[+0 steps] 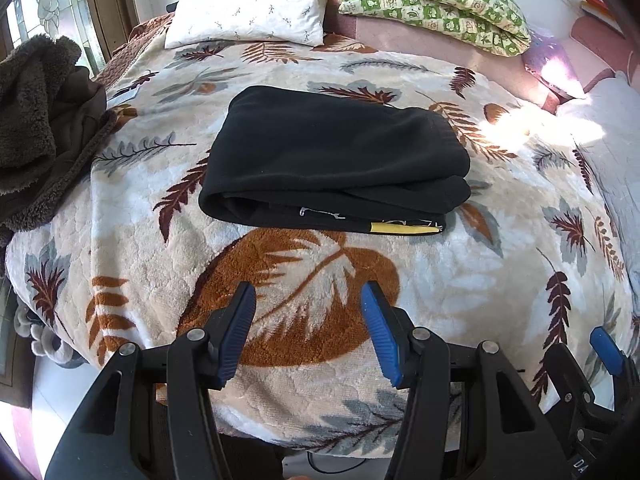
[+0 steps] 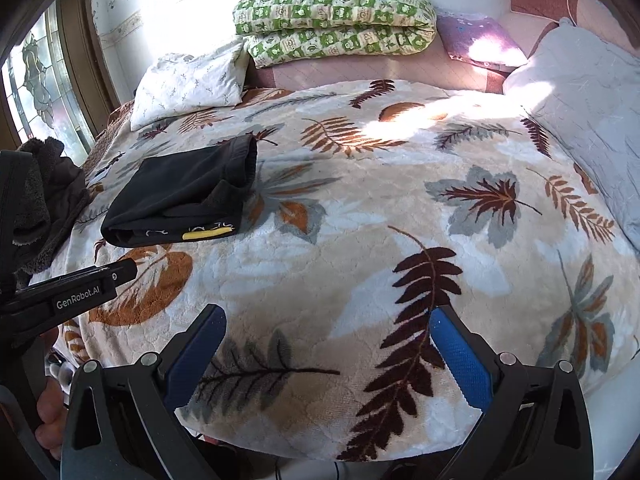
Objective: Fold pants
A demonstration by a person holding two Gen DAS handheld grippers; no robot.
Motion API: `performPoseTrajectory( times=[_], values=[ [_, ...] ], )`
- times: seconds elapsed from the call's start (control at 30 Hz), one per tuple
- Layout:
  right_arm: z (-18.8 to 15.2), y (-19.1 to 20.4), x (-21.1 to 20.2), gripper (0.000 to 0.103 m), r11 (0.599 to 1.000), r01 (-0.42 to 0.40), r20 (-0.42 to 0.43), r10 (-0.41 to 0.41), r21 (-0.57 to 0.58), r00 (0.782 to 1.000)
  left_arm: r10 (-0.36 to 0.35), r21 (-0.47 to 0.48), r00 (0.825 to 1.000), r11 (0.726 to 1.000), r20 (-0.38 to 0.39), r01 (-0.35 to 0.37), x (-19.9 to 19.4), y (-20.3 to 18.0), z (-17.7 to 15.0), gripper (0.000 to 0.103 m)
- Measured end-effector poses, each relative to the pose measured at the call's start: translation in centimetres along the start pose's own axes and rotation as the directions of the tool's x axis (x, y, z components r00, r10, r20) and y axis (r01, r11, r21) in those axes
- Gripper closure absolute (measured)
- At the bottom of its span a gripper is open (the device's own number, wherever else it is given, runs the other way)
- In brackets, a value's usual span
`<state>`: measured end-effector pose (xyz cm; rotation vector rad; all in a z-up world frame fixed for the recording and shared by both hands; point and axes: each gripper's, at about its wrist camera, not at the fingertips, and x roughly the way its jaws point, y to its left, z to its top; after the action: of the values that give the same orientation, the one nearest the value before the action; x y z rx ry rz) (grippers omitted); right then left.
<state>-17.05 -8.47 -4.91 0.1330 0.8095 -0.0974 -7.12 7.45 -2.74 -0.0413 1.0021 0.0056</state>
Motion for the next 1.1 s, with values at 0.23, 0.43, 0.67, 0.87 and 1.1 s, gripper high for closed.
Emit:
performPoseTrajectory(
  times=[0.23, 0.43, 0.67, 0.87, 1.1],
  values=[
    [0.06, -0.54, -0.01, 0.001, 1.0, -0.003, 0.001, 0.003, 0.023, 1.0, 0.004, 0.021, 1.0, 1.0, -0.002, -0.004, -0.03, -0.18, 0.05, 0.049],
    [0.04, -0.54, 0.03, 0.001, 1.0, -0.001, 0.0, 0.001, 0.024, 1.0, 0.009, 0.024, 1.0, 1.0, 0.0, -0.009, -0.19, -0.11, 0.04, 0.049],
    [0.08, -0.6, 0.09, 0.001, 1.0, 0.003, 0.0, -0.003, 0.022, 1.0, 0.003, 0.028, 1.0, 1.0, -0.002, -0.003, -0.27, -0.12, 0.06, 0.049],
    [0.1, -0.79, 0.31, 0.001, 1.0, -0.003, -0.01, 0.003, 0.024, 1.0, -0.008, 0.03, 1.0, 1.0, -0.004, 0.008, -0.38, -0.16, 0.15, 0.049],
    [0.1, -0.85, 0.47, 0.0, 1.0, -0.003, -0.014, 0.003, 0.028, 1.0, -0.03, 0.024, 0.999, 0.999, -0.023, 0.03, -0.06, 0.1, 0.59, 0.049]
  ],
)
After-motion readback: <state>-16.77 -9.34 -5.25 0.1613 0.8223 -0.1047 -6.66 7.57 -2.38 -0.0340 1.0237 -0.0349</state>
